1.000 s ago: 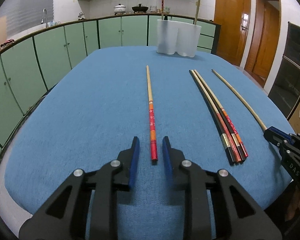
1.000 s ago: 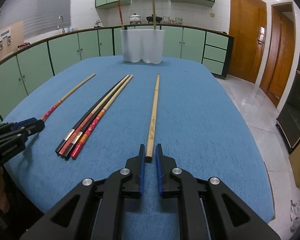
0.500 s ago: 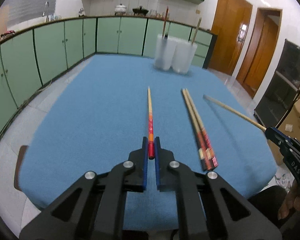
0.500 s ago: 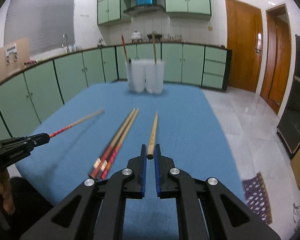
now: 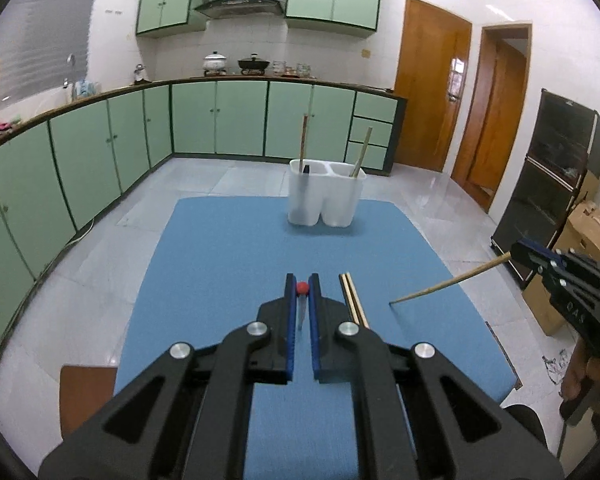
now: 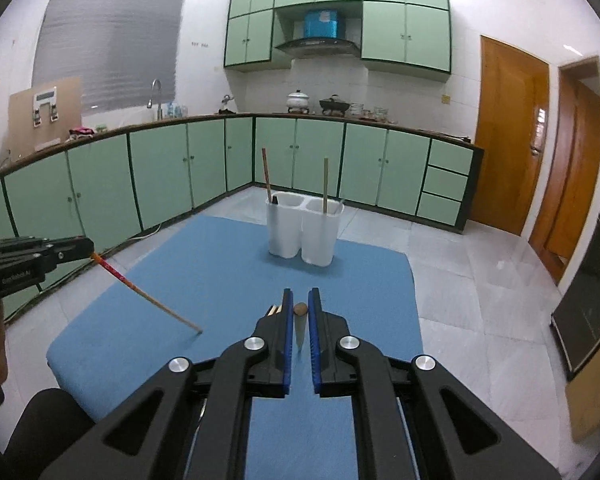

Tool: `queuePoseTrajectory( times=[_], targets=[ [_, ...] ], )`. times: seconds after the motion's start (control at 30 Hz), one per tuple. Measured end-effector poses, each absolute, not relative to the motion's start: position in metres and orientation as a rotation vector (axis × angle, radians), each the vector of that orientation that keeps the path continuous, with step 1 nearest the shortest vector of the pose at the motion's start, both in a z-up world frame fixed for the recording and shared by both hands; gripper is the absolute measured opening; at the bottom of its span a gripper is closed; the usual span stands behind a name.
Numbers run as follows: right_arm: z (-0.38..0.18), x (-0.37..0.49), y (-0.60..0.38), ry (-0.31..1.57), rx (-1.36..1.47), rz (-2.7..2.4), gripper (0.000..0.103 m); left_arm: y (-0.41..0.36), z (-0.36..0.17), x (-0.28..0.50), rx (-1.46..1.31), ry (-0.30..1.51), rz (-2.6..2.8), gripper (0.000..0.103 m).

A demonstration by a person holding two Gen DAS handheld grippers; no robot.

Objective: Organize utensils
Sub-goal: 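Carry both chopsticks to the holder and lower them in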

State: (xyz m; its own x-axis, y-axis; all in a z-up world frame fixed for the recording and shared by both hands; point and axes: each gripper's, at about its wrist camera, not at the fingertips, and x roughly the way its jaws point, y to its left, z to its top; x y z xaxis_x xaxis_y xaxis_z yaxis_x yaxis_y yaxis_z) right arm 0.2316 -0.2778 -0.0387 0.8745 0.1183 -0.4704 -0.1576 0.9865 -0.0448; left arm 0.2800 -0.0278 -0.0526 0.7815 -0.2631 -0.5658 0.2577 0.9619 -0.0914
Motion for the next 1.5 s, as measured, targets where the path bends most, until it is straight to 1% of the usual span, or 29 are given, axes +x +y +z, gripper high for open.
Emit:
queuePoseTrajectory(
  times=[0.37,0.63,0.87,1.13,1.33,1.5],
  targets=[
    [-0.003,0.317,-0.291,0.676,-0.080,0.198,0.007,-0.043,-0.030,0.346,0.035,0.706,-0.357,0.005],
    [0.028,0.342,-0.297,0.715,-0.054,0.195,0.007,-0.053,-0.001,0.368,0.045,0.696,-0.390,0.005],
    [0.067,0.363,-0.296,0.707,-0.051,0.193,0.007,-0.062,0.041,0.387,0.050,0.630,-0.399,0.005],
    [0.118,0.396,-0.294,0.646,-0.047,0.161,0.007,-0.082,0.099,0.422,0.036,0.520,-0.397,0.005],
    [0.150,0.429,-0.290,0.579,-0.062,0.121,0.007,-0.100,0.118,0.455,0.030,0.464,-0.383,0.005],
    [0.157,0.462,-0.291,0.553,-0.053,0.094,0.007,-0.110,0.114,0.490,0.020,0.450,-0.360,0.005]
  ],
)
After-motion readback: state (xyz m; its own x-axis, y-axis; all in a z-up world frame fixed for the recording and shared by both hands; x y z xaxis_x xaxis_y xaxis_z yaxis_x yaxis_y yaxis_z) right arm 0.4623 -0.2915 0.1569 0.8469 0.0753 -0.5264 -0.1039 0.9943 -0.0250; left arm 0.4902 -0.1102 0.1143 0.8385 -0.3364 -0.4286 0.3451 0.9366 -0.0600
